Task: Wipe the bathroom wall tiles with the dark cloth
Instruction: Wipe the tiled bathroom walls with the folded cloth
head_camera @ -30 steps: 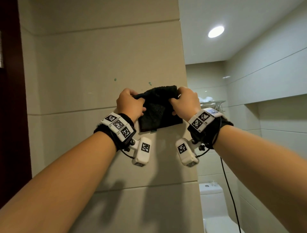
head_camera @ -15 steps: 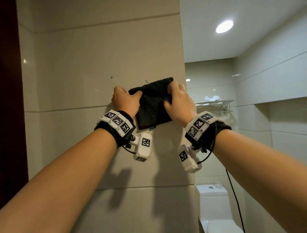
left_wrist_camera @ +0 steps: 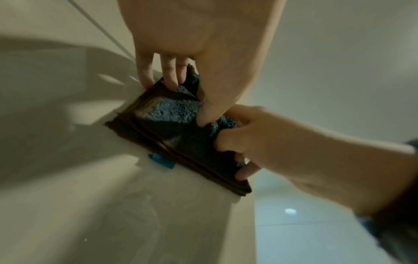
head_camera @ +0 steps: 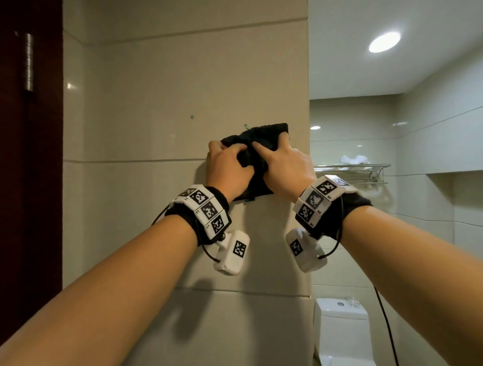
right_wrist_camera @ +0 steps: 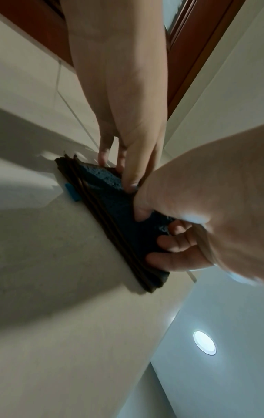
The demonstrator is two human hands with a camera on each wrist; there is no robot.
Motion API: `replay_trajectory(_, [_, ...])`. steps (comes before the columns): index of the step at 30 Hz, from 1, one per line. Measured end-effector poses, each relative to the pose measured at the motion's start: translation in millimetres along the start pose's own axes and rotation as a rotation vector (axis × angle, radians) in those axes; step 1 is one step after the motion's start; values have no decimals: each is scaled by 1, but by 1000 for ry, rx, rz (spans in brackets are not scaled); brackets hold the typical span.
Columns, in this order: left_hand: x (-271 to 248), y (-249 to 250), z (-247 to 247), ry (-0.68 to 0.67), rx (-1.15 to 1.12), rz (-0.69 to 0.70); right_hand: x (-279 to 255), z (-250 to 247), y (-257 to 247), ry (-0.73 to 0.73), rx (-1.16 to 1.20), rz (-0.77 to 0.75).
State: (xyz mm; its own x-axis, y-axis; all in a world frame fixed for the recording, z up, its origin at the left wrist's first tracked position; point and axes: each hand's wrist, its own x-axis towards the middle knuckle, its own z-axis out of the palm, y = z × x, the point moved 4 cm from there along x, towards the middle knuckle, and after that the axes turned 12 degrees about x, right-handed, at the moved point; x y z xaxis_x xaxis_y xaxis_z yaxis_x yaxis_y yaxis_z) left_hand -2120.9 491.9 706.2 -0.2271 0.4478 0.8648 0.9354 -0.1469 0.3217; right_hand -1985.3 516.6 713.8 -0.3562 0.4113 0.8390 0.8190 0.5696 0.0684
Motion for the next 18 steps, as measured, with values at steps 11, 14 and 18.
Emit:
replay_trajectory(11, [-29, 4, 11, 91, 674, 183, -1, 0, -11, -26, -94, -2])
replay_trajectory(14, [-28, 4, 12, 74, 638, 226, 0, 2, -15, -24, -97, 10])
replay_trajectory(18, [-23, 0, 13, 57, 573, 294, 1, 8, -17, -27, -89, 22])
